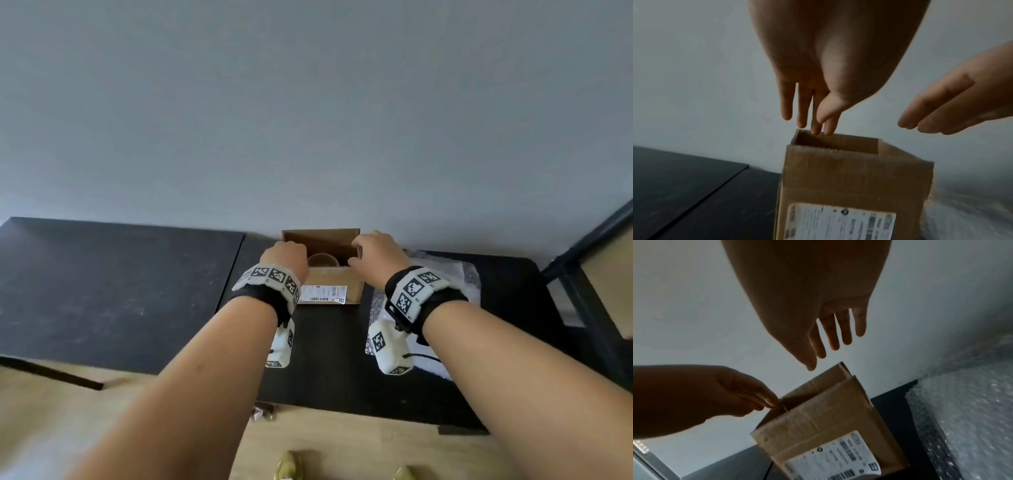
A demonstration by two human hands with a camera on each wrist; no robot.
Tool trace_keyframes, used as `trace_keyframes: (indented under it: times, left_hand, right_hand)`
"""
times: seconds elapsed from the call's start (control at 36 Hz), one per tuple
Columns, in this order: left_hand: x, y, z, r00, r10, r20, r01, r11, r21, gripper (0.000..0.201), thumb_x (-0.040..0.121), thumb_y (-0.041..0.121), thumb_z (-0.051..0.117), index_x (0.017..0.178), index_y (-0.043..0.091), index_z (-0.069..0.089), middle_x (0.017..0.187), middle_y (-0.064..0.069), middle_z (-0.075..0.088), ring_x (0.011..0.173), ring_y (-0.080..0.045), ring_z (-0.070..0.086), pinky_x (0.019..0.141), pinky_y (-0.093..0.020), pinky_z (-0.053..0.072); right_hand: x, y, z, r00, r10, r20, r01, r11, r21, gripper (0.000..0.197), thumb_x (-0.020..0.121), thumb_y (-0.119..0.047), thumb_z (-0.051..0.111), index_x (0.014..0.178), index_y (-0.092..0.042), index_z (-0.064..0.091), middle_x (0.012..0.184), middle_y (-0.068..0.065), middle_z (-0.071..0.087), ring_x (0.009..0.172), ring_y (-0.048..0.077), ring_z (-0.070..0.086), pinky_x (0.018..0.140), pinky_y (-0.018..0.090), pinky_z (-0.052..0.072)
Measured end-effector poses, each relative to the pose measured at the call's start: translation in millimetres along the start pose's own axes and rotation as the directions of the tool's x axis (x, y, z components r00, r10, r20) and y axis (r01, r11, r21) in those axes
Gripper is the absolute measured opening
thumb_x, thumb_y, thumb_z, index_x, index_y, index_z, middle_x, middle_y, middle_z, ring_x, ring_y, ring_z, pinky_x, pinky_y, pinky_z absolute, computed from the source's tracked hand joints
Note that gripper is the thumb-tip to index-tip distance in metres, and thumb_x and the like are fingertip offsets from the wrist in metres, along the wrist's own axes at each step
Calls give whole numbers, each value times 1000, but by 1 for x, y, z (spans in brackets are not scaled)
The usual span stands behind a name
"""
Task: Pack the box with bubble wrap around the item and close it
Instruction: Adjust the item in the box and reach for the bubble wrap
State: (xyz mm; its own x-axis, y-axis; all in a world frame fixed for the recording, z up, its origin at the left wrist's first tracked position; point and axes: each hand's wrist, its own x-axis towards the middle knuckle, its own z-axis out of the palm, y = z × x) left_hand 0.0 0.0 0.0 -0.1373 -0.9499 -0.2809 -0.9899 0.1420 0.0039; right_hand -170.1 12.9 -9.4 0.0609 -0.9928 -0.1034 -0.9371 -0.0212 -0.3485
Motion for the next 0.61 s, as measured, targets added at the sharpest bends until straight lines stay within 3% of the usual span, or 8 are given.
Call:
trace_keyframes:
  times: [0.14, 0.19, 0.25, 0.39, 0.47, 0.53, 0.56, 0.61]
  left_hand:
    - [-1, -14, 16, 998, -1, 58, 3, 1000, -19, 41, 89, 3, 48, 126, 17, 59, 124, -9, 52, 118, -25, 49, 92, -38, 51]
    - [0, -17, 20, 999, -8, 37, 10, 999, -42, 39, 90, 3, 49, 123, 18, 62, 124, -9, 48, 109, -26, 54, 90, -36, 51]
    - [0, -20, 22, 1000, -11, 7, 11, 999, -43, 36, 90, 4, 48, 119, 18, 65, 123, -9, 46, 100, -27, 58, 86, -34, 50]
    - [2, -23, 24, 999, 29, -37, -32, 997, -75, 31, 91, 8, 49, 111, 21, 69, 112, -8, 54, 99, -27, 58, 83, -35, 51]
    - [4, -25, 23, 996, 69, -61, -74, 993, -88, 23, 88, 14, 49, 87, 17, 72, 94, -6, 64, 90, -24, 61, 70, -33, 51]
    - [7, -25, 24, 994, 86, -64, -93, 989, -116, 32, 89, 24, 47, 63, 14, 62, 75, -4, 62, 81, -23, 61, 61, -31, 46]
    - [8, -24, 25, 993, 96, -69, -104, 987, -122, 36, 91, 27, 45, 61, 14, 60, 74, -4, 61, 83, -23, 61, 62, -32, 46]
    - [11, -24, 26, 986, 116, -120, -131, 984, -124, 31, 93, 25, 43, 81, 16, 70, 95, -5, 64, 98, -24, 58, 76, -36, 51]
  right_hand:
    - [-7, -6, 18, 998, 66, 23, -66, 998, 8, 36, 93, -28, 52, 127, -17, 58, 127, 6, 55, 116, 24, 54, 95, 38, 47]
    - [-9, -8, 25, 995, 89, 40, -89, 996, 9, 35, 93, -29, 50, 125, -17, 58, 126, 7, 55, 114, 25, 55, 93, 38, 47]
    - [-9, -10, 31, 993, 113, 34, -113, 994, 8, 29, 93, -28, 49, 117, -16, 61, 118, 6, 58, 106, 25, 58, 89, 38, 49]
    - [-8, -18, 40, 980, 196, -18, -196, 981, 6, 24, 96, -28, 44, 97, -15, 65, 92, 4, 67, 85, 23, 63, 76, 37, 53]
    - [-6, -21, 45, 980, 198, -22, -197, 980, 33, 27, 97, -33, 44, 98, -15, 65, 88, 3, 66, 83, 22, 63, 76, 39, 55]
    - [-7, -23, 46, 980, 196, -40, -194, 980, 41, 31, 98, -37, 43, 96, -15, 66, 84, 3, 65, 81, 21, 63, 73, 37, 54]
    - [-7, -22, 46, 980, 193, -52, -191, 981, 44, 33, 98, -39, 43, 95, -15, 66, 83, 3, 65, 80, 21, 63, 72, 36, 54]
    - [-8, -21, 46, 980, 185, -71, -182, 983, 38, 35, 98, -41, 44, 94, -15, 66, 82, 3, 66, 79, 21, 63, 71, 35, 53]
